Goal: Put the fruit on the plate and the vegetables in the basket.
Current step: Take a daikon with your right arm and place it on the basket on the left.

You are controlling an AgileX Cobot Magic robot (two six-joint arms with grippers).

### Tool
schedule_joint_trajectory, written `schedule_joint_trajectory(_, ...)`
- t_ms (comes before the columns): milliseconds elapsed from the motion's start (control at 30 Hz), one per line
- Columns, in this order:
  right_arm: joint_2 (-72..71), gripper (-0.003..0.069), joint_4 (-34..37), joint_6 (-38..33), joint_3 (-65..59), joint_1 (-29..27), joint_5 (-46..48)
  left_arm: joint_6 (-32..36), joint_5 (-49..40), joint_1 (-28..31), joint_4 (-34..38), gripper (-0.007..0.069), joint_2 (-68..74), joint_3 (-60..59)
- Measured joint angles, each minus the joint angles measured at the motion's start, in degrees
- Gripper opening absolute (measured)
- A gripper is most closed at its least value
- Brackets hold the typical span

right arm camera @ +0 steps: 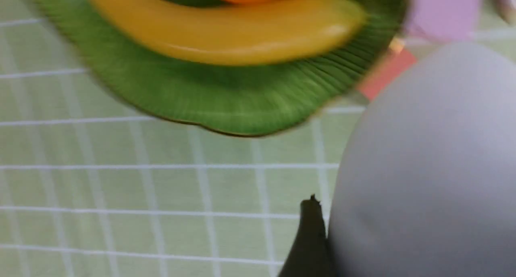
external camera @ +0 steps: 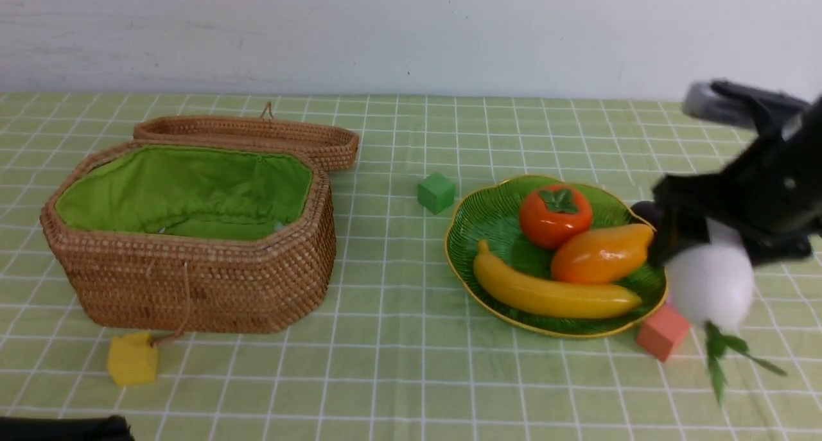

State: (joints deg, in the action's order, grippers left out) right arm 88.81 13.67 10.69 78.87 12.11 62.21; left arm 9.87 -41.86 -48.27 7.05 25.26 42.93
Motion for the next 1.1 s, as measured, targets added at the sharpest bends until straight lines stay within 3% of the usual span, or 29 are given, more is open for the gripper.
schedule_joint_trajectory(100,2.68,0.0525,1.18,-2.45,10.33,7.5,0.13,-5.72,0.41,0.0,-6.24,-0.0013,0.0,0.0)
schedule_joint_trajectory(167,4.61,0.0525,1.24,-2.98,15.69,10.43,0.26,-9.42,0.41,0.0,-9.8,-0.0013,0.0,0.0)
schedule_joint_trajectory(233,7.91,0.0525,1.36,-5.2,21.54,13.55,-0.14,-16.15,0.41,0.0,-18.36,-0.0013,-0.05,0.0)
schedule_joint_trajectory(267,8.24,0.0525,1.36,-5.57,22.12,13.86,-0.25,-16.81,0.41,0.0,-18.36,-0.0013,-0.06,0.0)
schedule_joint_trajectory(400,18.27,0.0525,3.67,-16.89,35.33,21.7,-7.83,-33.75,0.18,0.0,-37.51,-0.0011,-0.44,0.0)
schedule_joint_trajectory(433,19.3,0.0525,3.96,-17.43,35.89,22.35,-8.33,-34.49,0.09,0.0,-39.15,-0.0011,-0.44,0.0)
schedule_joint_trajectory(567,31.21,0.0525,7.04,-28.64,48.42,27.62,-20.6,-49.03,-2.28,0.0,-52.99,-0.0009,-0.51,0.0)
schedule_joint_trajectory(700,40.54,0.0525,9.37,-34.75,56.91,29.72,-30.21,-55.74,-3.78,0.0,-57.83,-0.001,-0.51,0.0)
schedule_joint_trajectory(933,50.04,0.0525,11.86,-39.5,60.8,30.59,-41.3,-56.95,-4.12,0.0,-57.5,-0.001,-0.51,0.0)
schedule_joint_trajectory(1100,51.26,0.0645,11.8,-40.04,60.79,30.59,-40.26,-56.99,-4.12,0.0,-56.65,-0.001,-0.51,0.0)
